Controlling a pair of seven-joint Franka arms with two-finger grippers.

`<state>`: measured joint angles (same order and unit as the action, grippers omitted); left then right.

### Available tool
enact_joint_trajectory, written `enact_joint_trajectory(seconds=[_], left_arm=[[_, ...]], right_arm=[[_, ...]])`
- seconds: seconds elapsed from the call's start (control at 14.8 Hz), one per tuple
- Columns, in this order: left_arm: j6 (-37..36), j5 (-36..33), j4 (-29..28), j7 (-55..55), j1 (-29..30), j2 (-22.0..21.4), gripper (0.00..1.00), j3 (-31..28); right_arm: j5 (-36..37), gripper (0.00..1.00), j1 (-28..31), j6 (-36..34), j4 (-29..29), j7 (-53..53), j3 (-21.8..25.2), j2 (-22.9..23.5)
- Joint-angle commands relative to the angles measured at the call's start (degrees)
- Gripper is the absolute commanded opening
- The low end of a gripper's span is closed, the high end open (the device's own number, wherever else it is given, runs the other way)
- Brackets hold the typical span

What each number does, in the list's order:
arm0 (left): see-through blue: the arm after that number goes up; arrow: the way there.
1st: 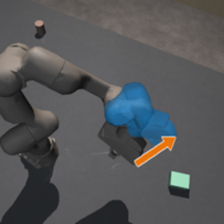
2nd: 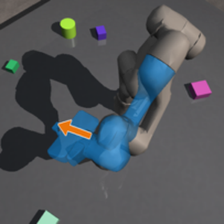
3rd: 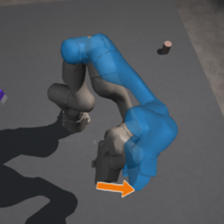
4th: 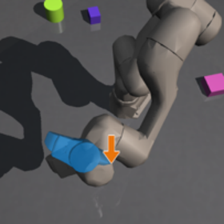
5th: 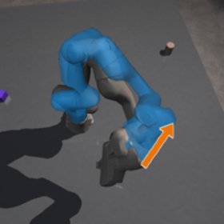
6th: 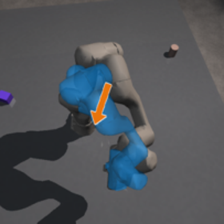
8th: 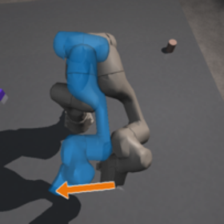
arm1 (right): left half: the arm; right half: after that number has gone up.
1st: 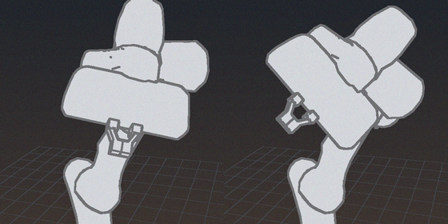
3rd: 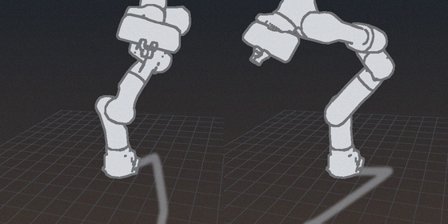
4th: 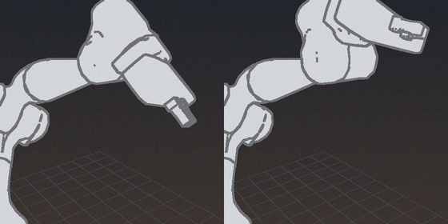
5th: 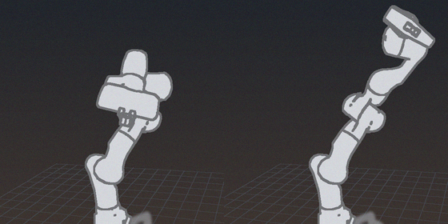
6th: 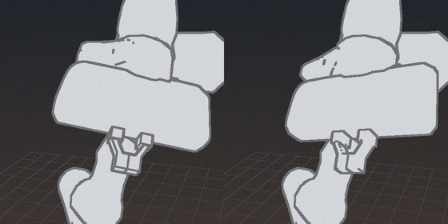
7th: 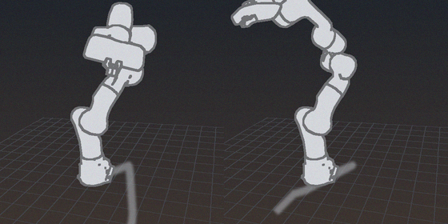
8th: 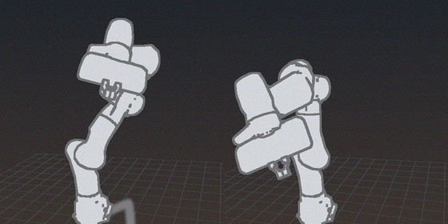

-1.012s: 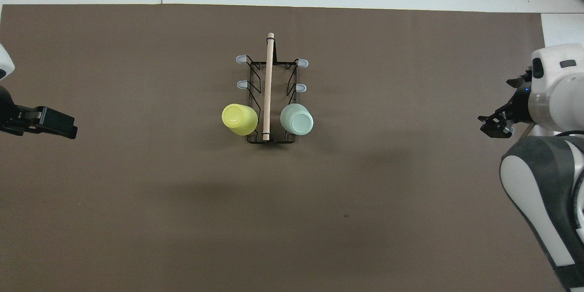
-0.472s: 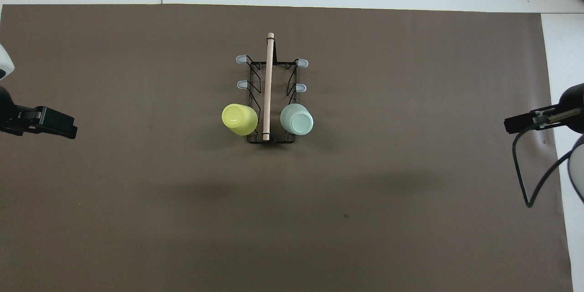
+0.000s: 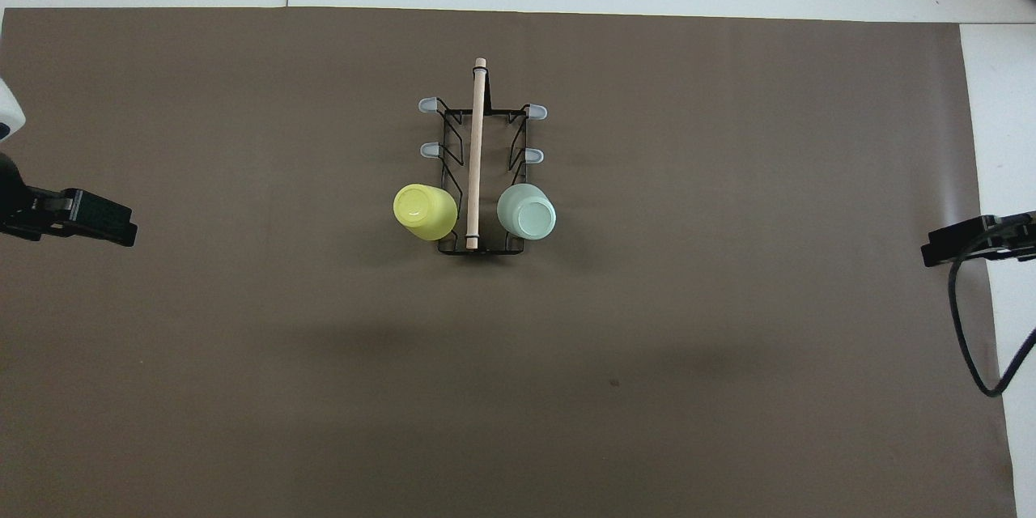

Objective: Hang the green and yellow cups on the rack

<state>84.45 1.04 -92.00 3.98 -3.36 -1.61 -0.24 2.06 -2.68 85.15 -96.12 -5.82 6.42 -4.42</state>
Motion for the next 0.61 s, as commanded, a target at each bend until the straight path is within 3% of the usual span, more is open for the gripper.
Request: enact_joint_trajectory(seconds=[0.0, 0.2, 0.54], left_arm=[[0.10, -0.95, -1.87, 0.42, 0.37, -1.73, 1.00, 0.15], [0.19, -0.95, -1.87, 0.42, 0.37, -1.73, 1.00, 0.06], [0.19, -0.95, -1.87, 0.42, 0.46, -1.73, 1.00, -0.03]], right_arm=[[-1.10, 1.00, 2.94, -0.69, -1.44, 0.63, -2.38, -1.47], [-0.49, 1.00, 2.32, -1.48, -1.17, 0.81, -2.29, -2.34], [0.13, 1.00, 1.71, -1.91, 2.15, 1.16, -2.38, 0.02]])
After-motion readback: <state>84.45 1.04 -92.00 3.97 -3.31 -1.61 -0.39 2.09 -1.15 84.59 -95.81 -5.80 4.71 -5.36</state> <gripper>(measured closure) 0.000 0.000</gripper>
